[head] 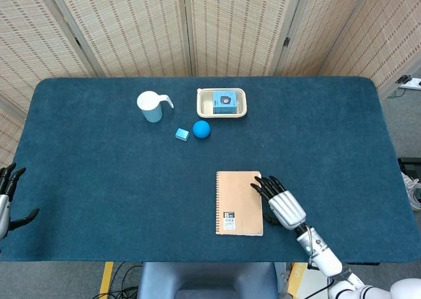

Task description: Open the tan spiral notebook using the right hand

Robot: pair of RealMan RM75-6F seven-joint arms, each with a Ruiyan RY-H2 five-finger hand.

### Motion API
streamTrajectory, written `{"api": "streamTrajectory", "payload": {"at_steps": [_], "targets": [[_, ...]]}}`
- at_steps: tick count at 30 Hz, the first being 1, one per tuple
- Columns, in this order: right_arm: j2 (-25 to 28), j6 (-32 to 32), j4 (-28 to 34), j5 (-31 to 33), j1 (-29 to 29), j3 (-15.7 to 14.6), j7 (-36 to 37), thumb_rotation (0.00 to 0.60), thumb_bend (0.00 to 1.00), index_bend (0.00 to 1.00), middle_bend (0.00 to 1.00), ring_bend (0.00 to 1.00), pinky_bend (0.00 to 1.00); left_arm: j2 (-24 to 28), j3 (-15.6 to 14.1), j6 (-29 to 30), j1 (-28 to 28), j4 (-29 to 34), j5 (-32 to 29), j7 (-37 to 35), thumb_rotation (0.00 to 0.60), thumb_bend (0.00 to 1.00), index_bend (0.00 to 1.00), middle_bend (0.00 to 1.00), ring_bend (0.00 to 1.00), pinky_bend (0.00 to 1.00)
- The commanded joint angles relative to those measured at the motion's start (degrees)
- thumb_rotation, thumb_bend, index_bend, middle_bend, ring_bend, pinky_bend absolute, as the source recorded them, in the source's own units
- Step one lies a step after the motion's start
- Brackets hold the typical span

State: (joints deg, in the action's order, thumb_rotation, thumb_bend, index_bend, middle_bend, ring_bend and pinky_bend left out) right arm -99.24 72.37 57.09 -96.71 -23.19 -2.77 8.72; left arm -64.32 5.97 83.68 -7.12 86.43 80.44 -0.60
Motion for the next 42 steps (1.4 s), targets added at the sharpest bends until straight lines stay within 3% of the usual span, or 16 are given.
{"api": "streamTrajectory", "payload": {"at_steps": [1,17,32,42], "targets": [[-0.69,0.47,-0.86,-0.17,-0.19,0.0,1.04,0.6,0.38,0.0,0.0,0.0,0.0,0.04,0.02,0.11,0.04,0.06,0.05,-0.09,0.6,0.2,0.13,0.06,0.06,0.14],[-8.37,6.9,-9.28,-2.49,-3.51,2.34,8.32,0.6,0.38,0.0,0.0,0.0,0.0,0.85,1.15,1.75,0.99,0.84,-1.17,-2.04,0.6,0.2,0.13,0.06,0.06,0.14],[-15.68,1.29,-13.01,-2.97,-16.58,7.42,5.45,0.6,0.37,0.0,0.0,0.0,0.0,4.6,4.09,6.65,4.79,1.78,-3.54,-13.2,0.6,0.2,0.13,0.06,0.06,0.14],[-19.43,-1.32,-15.82,-3.0,-23.06,8.44,5.78,0.6,0.33,0.0,0.0,0.0,0.0,6.83,6.15,9.65,7.82,0.74,-5.51,-21.79,0.6,0.2,0.13,0.06,0.06,0.14]]}}
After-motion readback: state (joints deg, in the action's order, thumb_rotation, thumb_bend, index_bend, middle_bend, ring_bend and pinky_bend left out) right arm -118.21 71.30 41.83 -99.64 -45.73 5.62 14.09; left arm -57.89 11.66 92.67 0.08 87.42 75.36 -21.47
